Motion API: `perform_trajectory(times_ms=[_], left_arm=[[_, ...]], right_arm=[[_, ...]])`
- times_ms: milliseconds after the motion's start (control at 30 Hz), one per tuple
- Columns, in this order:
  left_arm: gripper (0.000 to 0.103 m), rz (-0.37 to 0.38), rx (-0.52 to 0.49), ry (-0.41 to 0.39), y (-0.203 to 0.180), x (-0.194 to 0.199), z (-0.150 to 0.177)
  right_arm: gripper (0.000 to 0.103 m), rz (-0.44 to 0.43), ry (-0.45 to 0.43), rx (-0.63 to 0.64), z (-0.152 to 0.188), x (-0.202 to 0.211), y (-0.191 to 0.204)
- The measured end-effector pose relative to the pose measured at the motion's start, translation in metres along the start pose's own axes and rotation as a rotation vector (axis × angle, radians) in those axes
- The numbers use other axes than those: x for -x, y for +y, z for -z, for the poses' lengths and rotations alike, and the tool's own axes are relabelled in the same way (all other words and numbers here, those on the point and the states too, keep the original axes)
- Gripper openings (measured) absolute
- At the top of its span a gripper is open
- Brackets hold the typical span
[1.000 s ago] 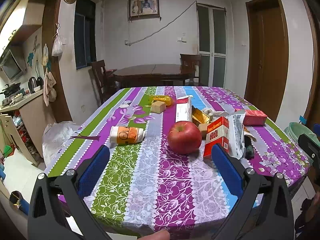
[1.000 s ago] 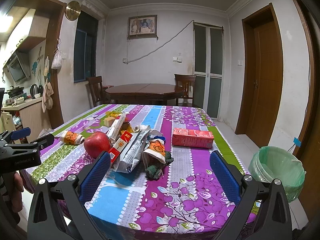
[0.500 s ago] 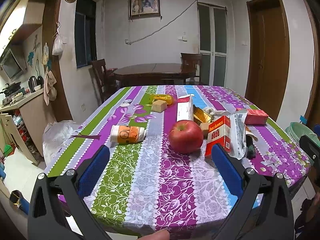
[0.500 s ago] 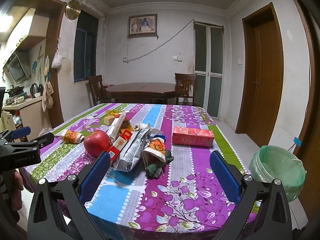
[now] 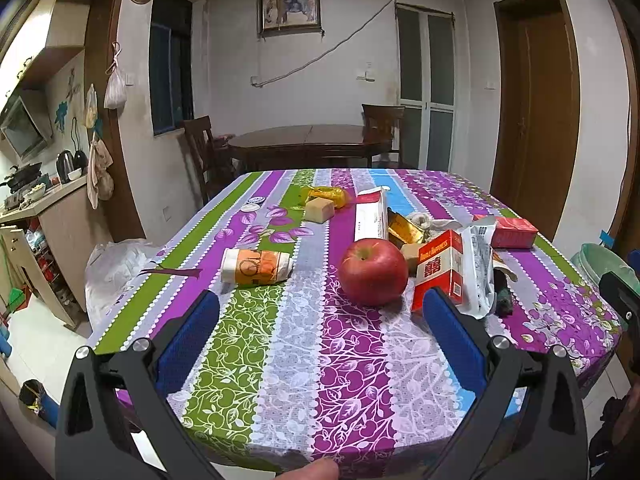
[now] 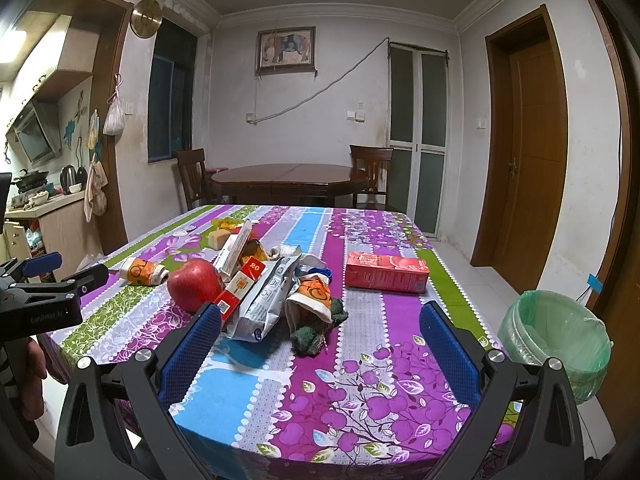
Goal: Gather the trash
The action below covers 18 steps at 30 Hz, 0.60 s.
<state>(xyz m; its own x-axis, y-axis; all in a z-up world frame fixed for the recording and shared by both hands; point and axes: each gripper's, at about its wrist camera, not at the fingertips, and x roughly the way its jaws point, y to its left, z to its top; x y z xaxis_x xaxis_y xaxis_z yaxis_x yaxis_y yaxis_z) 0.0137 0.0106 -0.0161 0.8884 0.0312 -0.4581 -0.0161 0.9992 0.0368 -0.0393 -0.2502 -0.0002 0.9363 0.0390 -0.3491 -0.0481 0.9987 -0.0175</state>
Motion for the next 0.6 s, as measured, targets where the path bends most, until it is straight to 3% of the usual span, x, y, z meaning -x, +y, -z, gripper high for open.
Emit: perform_trajectory(times_ms=[167,367,533,600], left_arm=[[0.098,0.008,0.003,0.025,0.004,-0.007,-0.001],[0.098,0.106,-0.006,0.182,0.038,-0.051,-0.01],[0.098,0.153,-0.108,0.318,0.075,-0.104,-0.03],[0.098,0.16,-0.247,0.35,0.083,-0.123,-0.037]], right_arm=[[0.099,-0.004,0.015,0.015,0.004,-0.005,0.003],[0.099,-0.018,0.062,0.021,0.007,-0.017,0.001],[0.099,-0.036,0.103,0.041,0.008,-0.034,0.002],[0.099,-0.048,0.118,0.055,0.007,-0.043,0.006]])
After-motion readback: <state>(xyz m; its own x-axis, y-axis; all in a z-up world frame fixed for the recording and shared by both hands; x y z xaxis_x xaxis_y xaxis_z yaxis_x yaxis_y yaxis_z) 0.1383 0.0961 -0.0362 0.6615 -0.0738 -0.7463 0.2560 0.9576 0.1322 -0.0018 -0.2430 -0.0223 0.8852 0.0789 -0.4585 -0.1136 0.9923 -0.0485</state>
